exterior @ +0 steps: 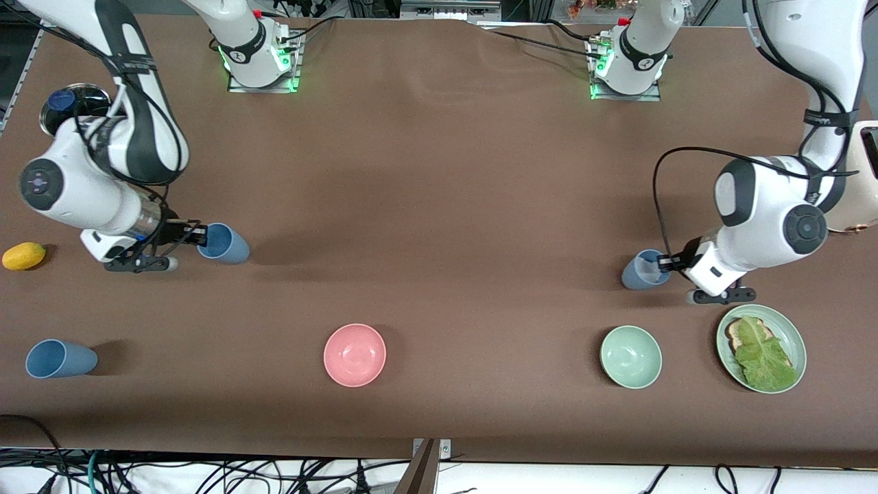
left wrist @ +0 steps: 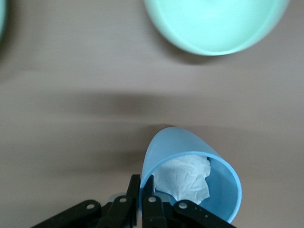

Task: Stack blue cups with both arms
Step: 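Close both grippers around the rims of the two blue cups, then place the tissue cup mid-table with the left gripper while the right gripper follows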

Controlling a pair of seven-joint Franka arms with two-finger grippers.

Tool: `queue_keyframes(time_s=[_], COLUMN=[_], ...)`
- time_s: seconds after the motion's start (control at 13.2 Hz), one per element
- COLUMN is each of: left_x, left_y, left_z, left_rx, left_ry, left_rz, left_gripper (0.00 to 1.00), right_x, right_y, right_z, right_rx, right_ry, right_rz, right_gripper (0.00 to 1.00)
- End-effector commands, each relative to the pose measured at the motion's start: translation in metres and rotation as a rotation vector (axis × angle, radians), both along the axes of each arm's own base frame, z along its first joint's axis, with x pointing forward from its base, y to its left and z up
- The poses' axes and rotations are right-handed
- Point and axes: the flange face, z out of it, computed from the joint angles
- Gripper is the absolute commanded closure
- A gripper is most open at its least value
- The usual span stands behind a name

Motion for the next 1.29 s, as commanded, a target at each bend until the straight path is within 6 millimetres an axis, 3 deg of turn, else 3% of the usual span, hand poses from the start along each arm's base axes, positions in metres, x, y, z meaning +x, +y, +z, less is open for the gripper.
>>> queue_keyframes(time_s=[0.0, 0.23, 0.53, 0.68, 0.84, 0.91, 0.99, 1.06, 1.22], left_x=[-0.007, -0.025, -0.046, -0.063, -0.063, -0.062, -0.059, -0.054, -0.032], left_y=[-0.111, -0.211, -0.316, -0.352, -0.362, -0.361, -0.357, -0.357, -0.333], left_z=[0.02, 0.02, 0.003, -0.01, -0.016, -0.018, -0.018, -0.01, 0.009], left_rx=[-0.009, -0.012, 0.0, 0.014, 0.018, 0.018, 0.018, 0.012, 0.01], left_ry=[0.013, 0.022, 0.03, 0.046, 0.044, 0.044, 0.042, 0.029, 0.002], left_rz=[0.076, 0.126, 0.152, 0.16, 0.166, 0.158, 0.163, 0.174, 0.207], left_gripper=[1.0, 1.0, 1.0, 1.0, 1.0, 0.78, 0.25, 0.0, 0.0], right_x=[0.006, 0.002, -0.009, -0.012, -0.009, -0.007, -0.005, -0.004, 0.001], right_y=[-0.017, -0.024, -0.035, -0.027, -0.008, 0.014, 0.03, 0.051, 0.093], right_z=[0.036, 0.082, 0.153, 0.177, 0.19, 0.19, 0.187, 0.184, 0.17], right_rx=[0.019, 0.029, 0.009, 0.007, -0.001, -0.008, -0.017, -0.029, -0.052], right_ry=[0.007, 0.052, 0.109, 0.131, 0.126, 0.122, 0.122, 0.123, 0.115], right_rz=[0.02, 0.033, 0.037, 0.04, -0.005, -0.01, -0.027, -0.044, -0.091], right_gripper=[1.0, 1.0, 1.0, 1.0, 1.0, 1.0, 1.0, 1.0, 1.0])
